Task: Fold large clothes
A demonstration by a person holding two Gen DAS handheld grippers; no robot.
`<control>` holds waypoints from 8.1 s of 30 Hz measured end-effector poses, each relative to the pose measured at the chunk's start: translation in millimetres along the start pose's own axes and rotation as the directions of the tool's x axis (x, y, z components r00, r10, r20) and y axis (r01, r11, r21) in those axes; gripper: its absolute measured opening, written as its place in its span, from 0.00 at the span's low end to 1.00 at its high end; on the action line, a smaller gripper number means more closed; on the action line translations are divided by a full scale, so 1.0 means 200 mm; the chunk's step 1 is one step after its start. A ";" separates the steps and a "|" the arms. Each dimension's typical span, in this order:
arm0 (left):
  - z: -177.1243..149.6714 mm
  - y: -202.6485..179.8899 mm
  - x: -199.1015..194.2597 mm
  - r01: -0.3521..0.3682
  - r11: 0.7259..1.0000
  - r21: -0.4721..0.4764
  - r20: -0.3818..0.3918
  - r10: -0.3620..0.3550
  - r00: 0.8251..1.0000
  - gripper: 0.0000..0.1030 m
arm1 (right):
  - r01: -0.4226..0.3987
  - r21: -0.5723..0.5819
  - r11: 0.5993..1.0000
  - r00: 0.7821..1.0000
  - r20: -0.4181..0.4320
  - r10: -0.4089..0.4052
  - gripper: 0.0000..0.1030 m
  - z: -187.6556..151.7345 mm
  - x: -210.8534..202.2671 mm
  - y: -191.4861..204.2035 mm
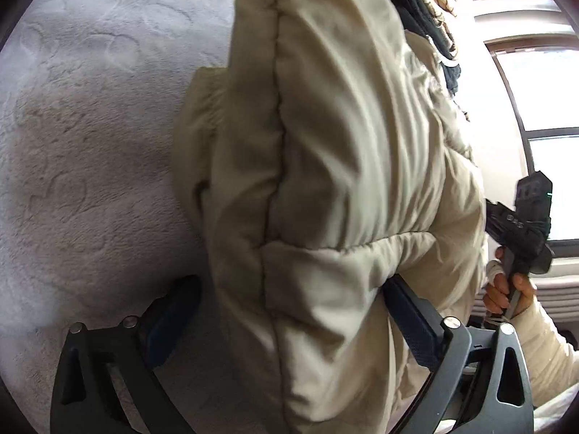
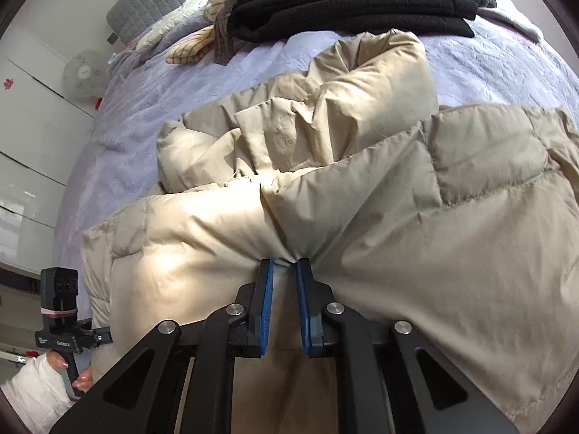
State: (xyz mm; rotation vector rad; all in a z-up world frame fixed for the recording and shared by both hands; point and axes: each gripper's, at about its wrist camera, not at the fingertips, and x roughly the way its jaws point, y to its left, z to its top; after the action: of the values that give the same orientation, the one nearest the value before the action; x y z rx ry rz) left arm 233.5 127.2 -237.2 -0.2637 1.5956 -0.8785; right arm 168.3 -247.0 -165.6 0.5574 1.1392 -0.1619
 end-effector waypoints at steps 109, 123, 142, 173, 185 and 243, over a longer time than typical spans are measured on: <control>0.19 -2.19 1.28 -0.447 0.729 0.518 0.244 0.375 0.894 0.74 | 0.090 0.281 0.956 0.934 0.309 -0.179 0.30 -0.31 -1.18 -1.19; 0.17 -2.23 1.18 -0.459 0.736 0.498 0.237 0.393 0.888 0.75 | 0.098 0.324 0.941 0.979 0.139 -0.150 0.30 -0.29 -0.76 -1.36; 0.01 -1.50 0.50 -0.376 0.925 0.053 0.249 0.352 0.902 0.75 | -0.238 0.274 0.932 0.970 0.113 0.215 0.72 0.08 -0.84 -1.39; 0.00 -1.58 0.69 -0.413 0.908 0.071 0.180 0.395 0.901 0.85 | -0.001 0.259 0.966 1.000 0.023 -0.005 0.18 0.05 -0.85 -1.39; -0.01 -1.58 0.69 -0.457 0.885 0.084 0.169 0.439 0.882 0.99 | 0.021 0.298 0.954 1.000 0.011 -0.026 0.41 -0.03 -0.92 -1.43; 0.05 -1.19 0.96 0.188 0.981 -0.052 -0.077 -0.192 0.978 1.00 | -0.425 0.303 0.853 0.840 -0.218 0.497 1.00 0.19 -0.24 -1.53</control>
State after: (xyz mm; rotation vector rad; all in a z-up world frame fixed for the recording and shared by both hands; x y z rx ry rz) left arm 125.1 -158.9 -223.4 -0.4220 1.6867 -1.0120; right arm 57.1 -533.6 -214.5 1.0925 1.2391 0.2149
